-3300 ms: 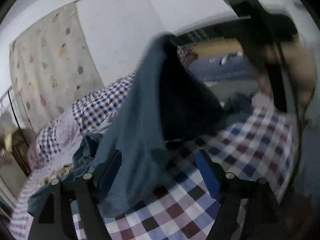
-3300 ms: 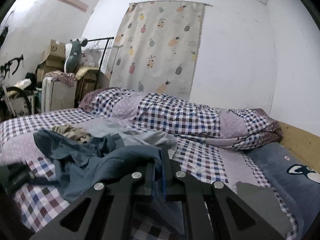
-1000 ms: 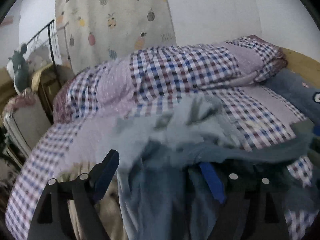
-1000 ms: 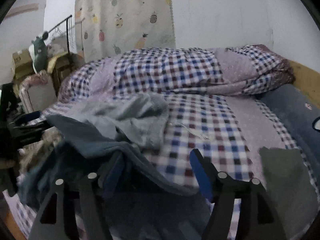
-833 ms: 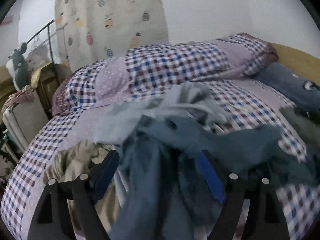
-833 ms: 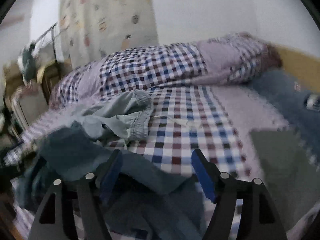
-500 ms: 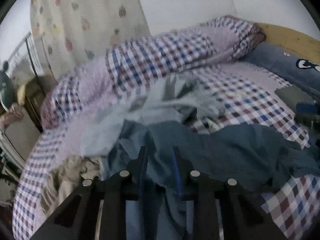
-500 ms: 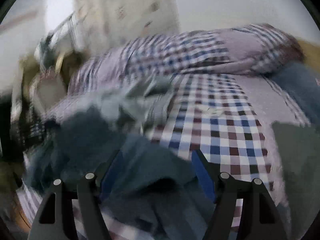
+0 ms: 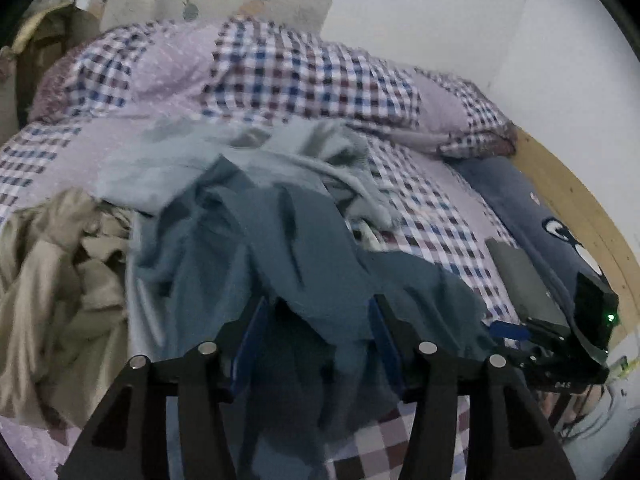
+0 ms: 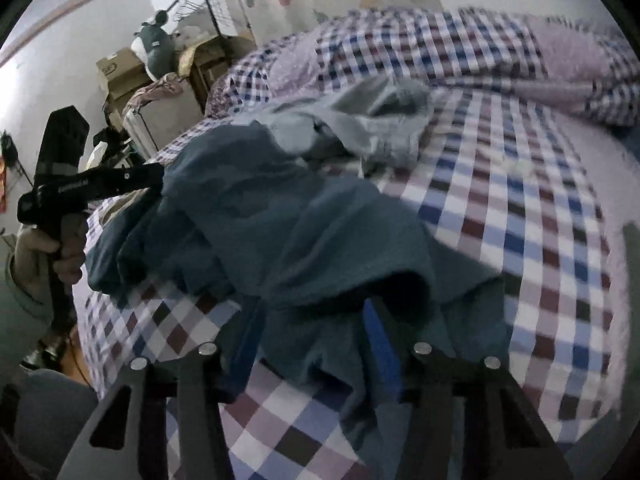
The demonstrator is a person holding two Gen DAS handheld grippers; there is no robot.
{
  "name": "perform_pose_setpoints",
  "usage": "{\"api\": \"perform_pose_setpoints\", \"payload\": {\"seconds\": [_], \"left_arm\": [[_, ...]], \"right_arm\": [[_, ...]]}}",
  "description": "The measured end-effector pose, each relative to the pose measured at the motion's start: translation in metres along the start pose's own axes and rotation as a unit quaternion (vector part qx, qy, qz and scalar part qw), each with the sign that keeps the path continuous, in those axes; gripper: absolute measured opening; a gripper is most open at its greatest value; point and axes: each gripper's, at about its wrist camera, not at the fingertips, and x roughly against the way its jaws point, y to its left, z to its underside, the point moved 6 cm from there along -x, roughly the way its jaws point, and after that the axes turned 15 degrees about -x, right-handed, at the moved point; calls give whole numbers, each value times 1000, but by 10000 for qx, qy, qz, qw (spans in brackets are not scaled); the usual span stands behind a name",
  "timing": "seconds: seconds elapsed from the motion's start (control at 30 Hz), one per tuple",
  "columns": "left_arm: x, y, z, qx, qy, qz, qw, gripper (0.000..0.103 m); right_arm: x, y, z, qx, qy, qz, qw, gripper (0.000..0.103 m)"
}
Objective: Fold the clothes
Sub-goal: 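Lower the teal-blue garment onto the sheet with both grippers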
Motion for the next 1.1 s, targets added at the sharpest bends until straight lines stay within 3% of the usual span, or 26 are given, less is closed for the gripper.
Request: {"api": "perform_pose_setpoints", "payload": {"seconds": [0.17, 0.27, 0.3, 0.33, 0.37, 0.4, 0.47, 0.57, 0.6, 0.63, 0.77, 0.93, 1.1], "left_arm": [[-22, 5, 4, 208, 393, -173, 9989, 57], [-25, 10, 4, 571, 384, 11, 9976, 56], [-25, 10, 3, 720, 342, 199, 9966, 51], [-27, 10, 1, 833, 331, 348, 9954, 36], [-28, 10, 0, 937, 321, 480, 9939, 29], [-28, 10, -3, 990, 317, 518, 9932, 26], [-29, 11, -8, 1096, 307, 592, 9917, 10], [-28, 11, -14, 1221, 213, 701, 9898, 7], [-27, 10, -16, 1212, 190, 738, 9897, 6], [-26, 9, -18, 1200, 167, 773, 9896, 6], [-19, 8, -30, 1145, 64, 866, 9896, 5], [-12, 22, -63, 1158, -138, 901, 9891, 5], [-23, 45, -118, 1122, -68, 659, 9915, 5]], "right_arm": [[-4, -5, 3, -138, 125, -68, 9998, 54], [-11, 0, 6, -145, 222, -194, 9995, 54], [-15, 1, 8, -163, 272, -243, 9992, 54], [-19, 3, 8, -214, 313, -313, 9988, 54], [-23, 4, 7, -312, 343, -413, 9981, 54], [-28, 6, 6, -411, 372, -514, 9971, 54], [-36, 8, 4, -619, 417, -722, 9946, 55], [-39, 17, -3, -837, 286, -1126, 9897, 51], [-39, 21, -6, -814, 204, -1161, 9897, 36], [-39, 24, -7, -772, 183, -1119, 9905, 7], [-37, 28, -14, -719, 207, -1078, 9914, 2], [-5, 15, -57, -1068, -219, -1387, 9843, 2], [10, -8, -139, -1712, -719, -1570, 9700, 2]]}}
